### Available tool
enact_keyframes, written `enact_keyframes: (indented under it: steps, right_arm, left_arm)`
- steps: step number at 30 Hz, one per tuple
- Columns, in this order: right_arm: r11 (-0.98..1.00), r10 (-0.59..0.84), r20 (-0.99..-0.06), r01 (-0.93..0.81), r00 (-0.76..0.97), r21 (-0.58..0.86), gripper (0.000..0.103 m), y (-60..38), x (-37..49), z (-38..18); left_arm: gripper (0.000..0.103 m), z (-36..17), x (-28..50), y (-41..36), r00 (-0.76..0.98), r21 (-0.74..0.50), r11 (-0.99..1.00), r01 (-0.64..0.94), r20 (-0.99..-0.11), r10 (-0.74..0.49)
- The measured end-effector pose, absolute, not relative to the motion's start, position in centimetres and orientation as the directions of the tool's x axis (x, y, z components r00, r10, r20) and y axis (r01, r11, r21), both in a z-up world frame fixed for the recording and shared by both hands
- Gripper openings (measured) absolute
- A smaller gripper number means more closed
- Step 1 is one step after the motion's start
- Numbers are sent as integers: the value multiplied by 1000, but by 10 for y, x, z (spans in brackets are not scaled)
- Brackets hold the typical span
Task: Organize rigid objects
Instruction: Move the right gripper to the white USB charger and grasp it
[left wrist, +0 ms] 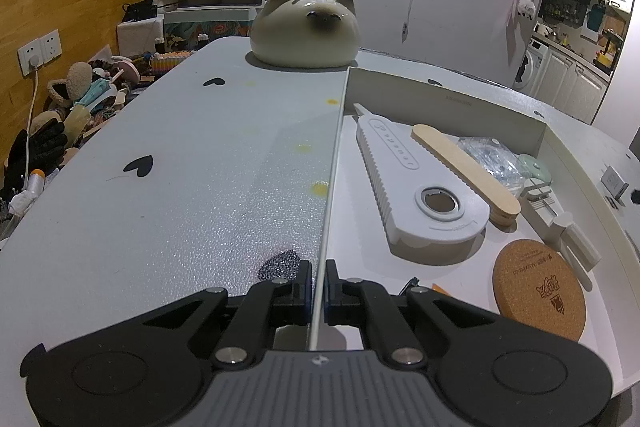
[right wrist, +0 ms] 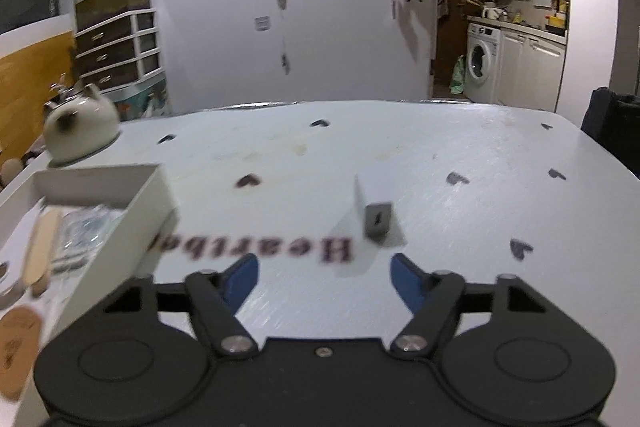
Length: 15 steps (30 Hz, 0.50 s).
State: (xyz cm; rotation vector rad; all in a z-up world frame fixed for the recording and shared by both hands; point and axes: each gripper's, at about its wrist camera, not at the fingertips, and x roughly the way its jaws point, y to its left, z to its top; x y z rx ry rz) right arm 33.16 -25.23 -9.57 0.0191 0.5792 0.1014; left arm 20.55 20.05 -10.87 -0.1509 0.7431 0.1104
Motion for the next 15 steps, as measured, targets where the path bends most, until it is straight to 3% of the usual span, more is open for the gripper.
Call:
enact_keyframes:
  steps: [11,15]
  right_arm:
    - [997,61,-528,-78,847,-9,56,-261,396,-97]
    - [996,49,-549,-80,835,-32,48,-263,417,-97]
  left_arm:
    - [4,-108,207,200,728,-94,984,-153,-684,48]
    - [4,-108,206,200,728,-95,984,-153,-684,48]
